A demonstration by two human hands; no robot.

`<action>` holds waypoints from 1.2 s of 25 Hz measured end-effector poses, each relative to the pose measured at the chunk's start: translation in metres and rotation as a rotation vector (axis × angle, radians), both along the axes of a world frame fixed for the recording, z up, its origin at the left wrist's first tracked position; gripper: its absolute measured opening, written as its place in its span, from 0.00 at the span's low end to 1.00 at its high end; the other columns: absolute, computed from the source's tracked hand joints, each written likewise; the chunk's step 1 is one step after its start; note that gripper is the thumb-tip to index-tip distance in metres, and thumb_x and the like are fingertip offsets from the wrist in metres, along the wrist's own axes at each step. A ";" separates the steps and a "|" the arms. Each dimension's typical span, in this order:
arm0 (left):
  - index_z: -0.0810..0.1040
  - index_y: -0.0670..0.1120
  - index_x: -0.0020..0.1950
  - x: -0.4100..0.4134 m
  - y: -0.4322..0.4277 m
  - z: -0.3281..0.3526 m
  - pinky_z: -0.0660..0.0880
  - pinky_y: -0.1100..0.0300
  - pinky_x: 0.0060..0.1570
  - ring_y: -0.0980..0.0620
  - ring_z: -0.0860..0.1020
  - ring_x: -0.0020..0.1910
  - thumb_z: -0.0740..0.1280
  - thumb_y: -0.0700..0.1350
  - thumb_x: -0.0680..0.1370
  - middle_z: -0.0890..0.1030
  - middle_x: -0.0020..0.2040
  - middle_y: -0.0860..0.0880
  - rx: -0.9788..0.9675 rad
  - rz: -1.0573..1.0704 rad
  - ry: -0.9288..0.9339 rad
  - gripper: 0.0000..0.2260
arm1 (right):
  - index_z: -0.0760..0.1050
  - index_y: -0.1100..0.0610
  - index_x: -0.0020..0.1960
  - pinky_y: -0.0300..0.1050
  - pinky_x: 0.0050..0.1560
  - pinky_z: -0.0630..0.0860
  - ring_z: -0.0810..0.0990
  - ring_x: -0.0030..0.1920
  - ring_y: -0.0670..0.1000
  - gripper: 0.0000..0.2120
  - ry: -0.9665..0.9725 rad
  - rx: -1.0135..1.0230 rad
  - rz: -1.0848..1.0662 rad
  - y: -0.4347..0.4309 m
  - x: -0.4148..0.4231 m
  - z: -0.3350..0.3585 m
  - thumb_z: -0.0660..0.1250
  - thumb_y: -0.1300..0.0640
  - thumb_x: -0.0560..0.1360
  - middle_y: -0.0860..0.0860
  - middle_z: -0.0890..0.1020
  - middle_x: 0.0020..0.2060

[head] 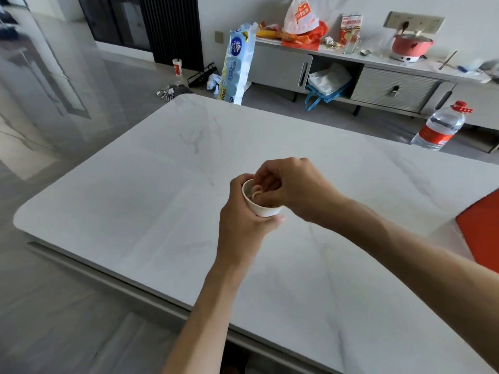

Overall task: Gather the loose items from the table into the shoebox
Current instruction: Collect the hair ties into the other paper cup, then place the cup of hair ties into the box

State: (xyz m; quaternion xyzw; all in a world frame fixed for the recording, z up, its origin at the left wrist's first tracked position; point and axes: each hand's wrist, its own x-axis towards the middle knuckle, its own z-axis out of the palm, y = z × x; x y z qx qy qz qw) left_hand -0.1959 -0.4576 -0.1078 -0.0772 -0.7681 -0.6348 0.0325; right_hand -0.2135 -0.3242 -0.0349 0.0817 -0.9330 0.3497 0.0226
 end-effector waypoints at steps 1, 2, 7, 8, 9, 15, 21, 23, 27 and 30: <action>0.71 0.60 0.58 0.006 0.006 0.004 0.75 0.71 0.36 0.64 0.81 0.44 0.80 0.44 0.64 0.81 0.47 0.65 -0.001 -0.031 0.007 0.29 | 0.82 0.48 0.43 0.35 0.38 0.78 0.80 0.38 0.39 0.06 -0.015 0.036 -0.009 0.005 0.010 0.005 0.75 0.55 0.67 0.42 0.82 0.34; 0.71 0.60 0.58 0.013 0.013 0.010 0.75 0.71 0.36 0.64 0.81 0.44 0.81 0.44 0.64 0.81 0.47 0.65 -0.005 -0.059 0.019 0.29 | 0.82 0.48 0.44 0.31 0.36 0.75 0.79 0.38 0.38 0.07 -0.015 0.038 -0.026 0.013 0.021 0.010 0.75 0.55 0.67 0.42 0.82 0.34; 0.71 0.57 0.61 0.046 0.046 0.039 0.79 0.65 0.40 0.63 0.80 0.47 0.81 0.45 0.63 0.80 0.50 0.64 -0.017 -0.176 0.068 0.32 | 0.84 0.47 0.43 0.30 0.38 0.74 0.79 0.40 0.39 0.05 0.044 0.006 -0.099 0.060 0.068 0.037 0.76 0.56 0.69 0.43 0.83 0.36; 0.71 0.57 0.62 0.054 0.054 0.046 0.79 0.64 0.40 0.63 0.80 0.47 0.81 0.45 0.63 0.81 0.50 0.64 -0.022 -0.211 0.071 0.32 | 0.84 0.48 0.43 0.29 0.38 0.74 0.79 0.39 0.38 0.05 0.041 0.021 -0.105 0.067 0.079 0.041 0.75 0.57 0.69 0.43 0.84 0.37; 0.71 0.56 0.62 0.063 0.063 0.052 0.78 0.66 0.39 0.63 0.80 0.47 0.81 0.45 0.63 0.81 0.50 0.64 -0.022 -0.243 0.074 0.33 | 0.85 0.48 0.43 0.28 0.38 0.73 0.78 0.39 0.38 0.06 0.039 0.045 -0.109 0.074 0.090 0.045 0.75 0.58 0.70 0.43 0.84 0.38; 0.71 0.56 0.61 0.121 0.123 0.086 0.77 0.65 0.45 0.61 0.80 0.50 0.82 0.48 0.59 0.81 0.51 0.62 0.009 -0.373 0.085 0.34 | 0.84 0.44 0.45 0.35 0.40 0.74 0.78 0.39 0.39 0.03 0.164 0.082 -0.290 0.150 0.170 0.089 0.72 0.49 0.73 0.39 0.83 0.38; 0.72 0.53 0.60 0.175 0.205 0.112 0.75 0.69 0.40 0.62 0.79 0.48 0.83 0.39 0.62 0.80 0.48 0.61 0.084 -0.544 0.076 0.32 | 0.83 0.53 0.50 0.31 0.33 0.75 0.80 0.31 0.42 0.11 0.044 0.097 -0.422 0.243 0.257 0.097 0.65 0.48 0.78 0.45 0.83 0.34; 0.71 0.50 0.62 0.191 0.239 0.119 0.76 0.68 0.41 0.60 0.79 0.49 0.82 0.38 0.63 0.80 0.51 0.56 0.079 -0.610 0.082 0.33 | 0.83 0.53 0.48 0.29 0.27 0.71 0.80 0.29 0.42 0.09 0.058 0.033 -0.472 0.267 0.273 0.093 0.65 0.51 0.78 0.46 0.83 0.30; 0.67 0.50 0.69 0.214 0.304 0.118 0.78 0.69 0.44 0.56 0.77 0.56 0.81 0.42 0.65 0.77 0.61 0.53 -0.041 -0.696 0.070 0.37 | 0.83 0.49 0.45 0.29 0.23 0.67 0.78 0.25 0.41 0.06 0.073 0.033 -0.582 0.327 0.301 0.081 0.67 0.53 0.77 0.44 0.81 0.27; 0.67 0.51 0.67 0.213 0.334 0.091 0.72 0.68 0.38 0.58 0.75 0.49 0.78 0.47 0.71 0.75 0.55 0.54 -0.301 -0.549 0.034 0.29 | 0.83 0.53 0.36 0.43 0.27 0.70 0.75 0.26 0.47 0.12 0.003 -0.050 -0.782 0.378 0.317 0.049 0.66 0.58 0.76 0.50 0.81 0.26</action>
